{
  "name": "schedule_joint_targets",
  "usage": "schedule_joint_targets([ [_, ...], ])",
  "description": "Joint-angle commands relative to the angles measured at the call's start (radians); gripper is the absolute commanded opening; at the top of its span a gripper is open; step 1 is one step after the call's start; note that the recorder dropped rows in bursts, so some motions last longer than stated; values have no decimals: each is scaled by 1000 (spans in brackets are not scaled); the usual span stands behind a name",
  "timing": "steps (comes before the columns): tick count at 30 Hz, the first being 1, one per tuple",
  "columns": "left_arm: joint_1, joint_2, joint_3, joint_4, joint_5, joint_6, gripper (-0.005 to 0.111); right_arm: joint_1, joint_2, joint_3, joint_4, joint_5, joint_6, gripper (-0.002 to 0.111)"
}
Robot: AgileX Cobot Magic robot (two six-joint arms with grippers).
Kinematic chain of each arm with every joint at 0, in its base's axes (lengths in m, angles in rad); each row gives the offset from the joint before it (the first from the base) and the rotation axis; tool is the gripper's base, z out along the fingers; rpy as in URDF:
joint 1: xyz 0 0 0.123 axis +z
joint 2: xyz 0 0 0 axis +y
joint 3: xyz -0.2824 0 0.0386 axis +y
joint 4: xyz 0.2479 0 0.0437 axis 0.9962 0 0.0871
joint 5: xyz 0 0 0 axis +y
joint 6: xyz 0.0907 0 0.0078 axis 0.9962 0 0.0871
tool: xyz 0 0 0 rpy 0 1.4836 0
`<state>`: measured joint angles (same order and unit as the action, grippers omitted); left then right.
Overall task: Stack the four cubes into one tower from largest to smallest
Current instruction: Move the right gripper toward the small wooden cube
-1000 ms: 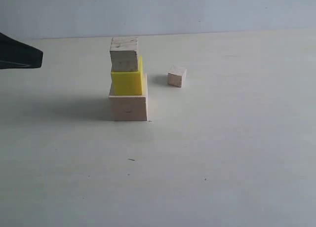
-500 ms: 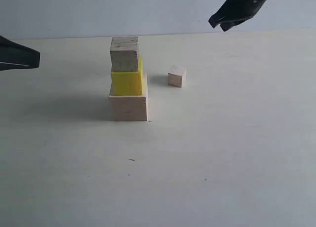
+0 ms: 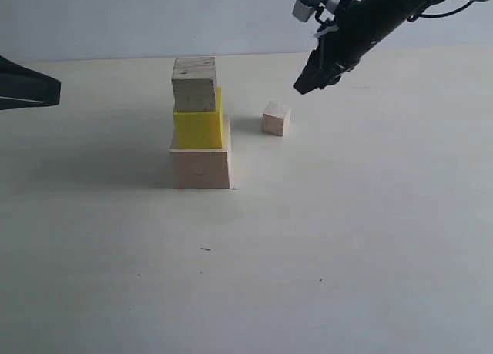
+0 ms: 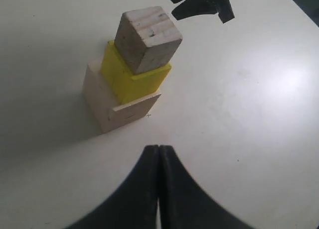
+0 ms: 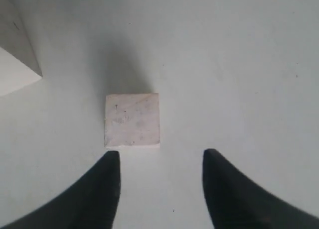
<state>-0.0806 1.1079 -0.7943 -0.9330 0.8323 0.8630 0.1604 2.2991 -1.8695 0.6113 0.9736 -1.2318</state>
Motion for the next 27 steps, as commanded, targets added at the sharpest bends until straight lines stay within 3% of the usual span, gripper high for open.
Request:
schedule_joint_targets([
  [1,-2,-7,1,40,0,0,0,-4,23,3,28,-26,-29,60],
  [11,-2,-7,1,65,-34,21,0,3,34,-6,107,-20,-59,59],
  [19,-2,-7,1,75,-41,19,0,9,26,-159,34,58,203,59],
  [27,-2,-7,1,63,-49,19,0,89,38,-339,-157,109,409,59],
])
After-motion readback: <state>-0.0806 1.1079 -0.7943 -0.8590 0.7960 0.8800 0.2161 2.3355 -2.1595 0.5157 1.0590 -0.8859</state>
